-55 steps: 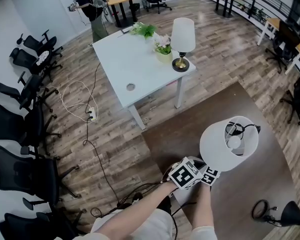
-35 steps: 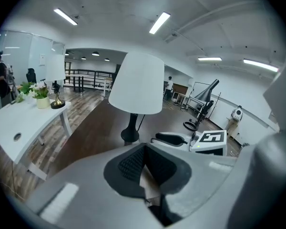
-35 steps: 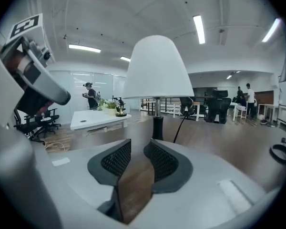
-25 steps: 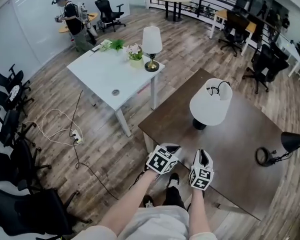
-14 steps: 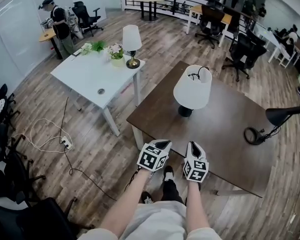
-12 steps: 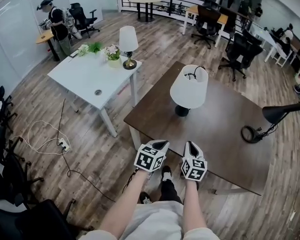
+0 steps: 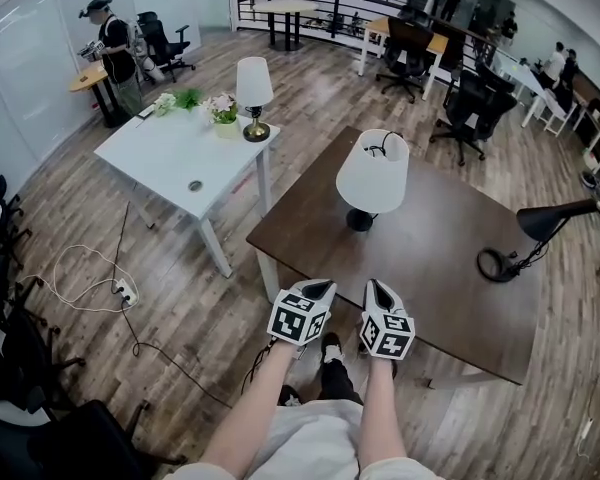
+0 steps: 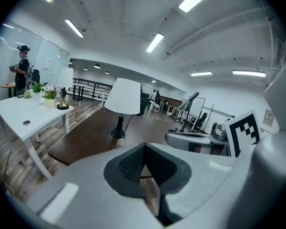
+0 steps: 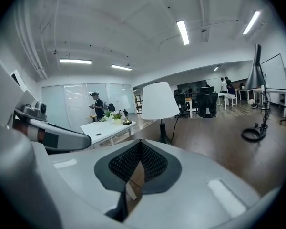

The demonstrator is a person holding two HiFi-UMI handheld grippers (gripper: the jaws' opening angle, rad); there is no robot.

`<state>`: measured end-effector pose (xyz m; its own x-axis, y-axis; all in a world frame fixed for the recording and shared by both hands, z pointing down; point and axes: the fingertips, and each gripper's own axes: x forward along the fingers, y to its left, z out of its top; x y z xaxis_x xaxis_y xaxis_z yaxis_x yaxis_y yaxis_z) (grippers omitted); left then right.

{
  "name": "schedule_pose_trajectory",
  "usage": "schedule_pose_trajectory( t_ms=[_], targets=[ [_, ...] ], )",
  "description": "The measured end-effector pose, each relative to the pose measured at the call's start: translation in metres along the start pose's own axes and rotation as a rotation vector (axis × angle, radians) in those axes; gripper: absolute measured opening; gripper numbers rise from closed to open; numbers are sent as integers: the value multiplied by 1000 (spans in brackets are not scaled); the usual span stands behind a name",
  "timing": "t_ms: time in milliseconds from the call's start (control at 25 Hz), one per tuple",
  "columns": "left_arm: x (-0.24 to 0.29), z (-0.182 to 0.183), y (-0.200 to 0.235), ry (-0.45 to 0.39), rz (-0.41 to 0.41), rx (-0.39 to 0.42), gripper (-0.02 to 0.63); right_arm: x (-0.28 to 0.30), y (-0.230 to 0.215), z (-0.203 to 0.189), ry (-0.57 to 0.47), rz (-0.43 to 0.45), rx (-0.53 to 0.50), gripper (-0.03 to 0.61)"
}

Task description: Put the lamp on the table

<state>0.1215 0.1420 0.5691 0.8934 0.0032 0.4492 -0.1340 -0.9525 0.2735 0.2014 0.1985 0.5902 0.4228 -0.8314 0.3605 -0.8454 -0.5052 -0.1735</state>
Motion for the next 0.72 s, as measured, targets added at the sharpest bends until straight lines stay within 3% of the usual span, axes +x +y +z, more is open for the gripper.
schedule_pose_trajectory(
  t_ms=[720],
  targets=[
    [7, 9, -15, -33, -20, 5, 0, -12, -11, -4, 15, 4, -22, 25]
  ],
)
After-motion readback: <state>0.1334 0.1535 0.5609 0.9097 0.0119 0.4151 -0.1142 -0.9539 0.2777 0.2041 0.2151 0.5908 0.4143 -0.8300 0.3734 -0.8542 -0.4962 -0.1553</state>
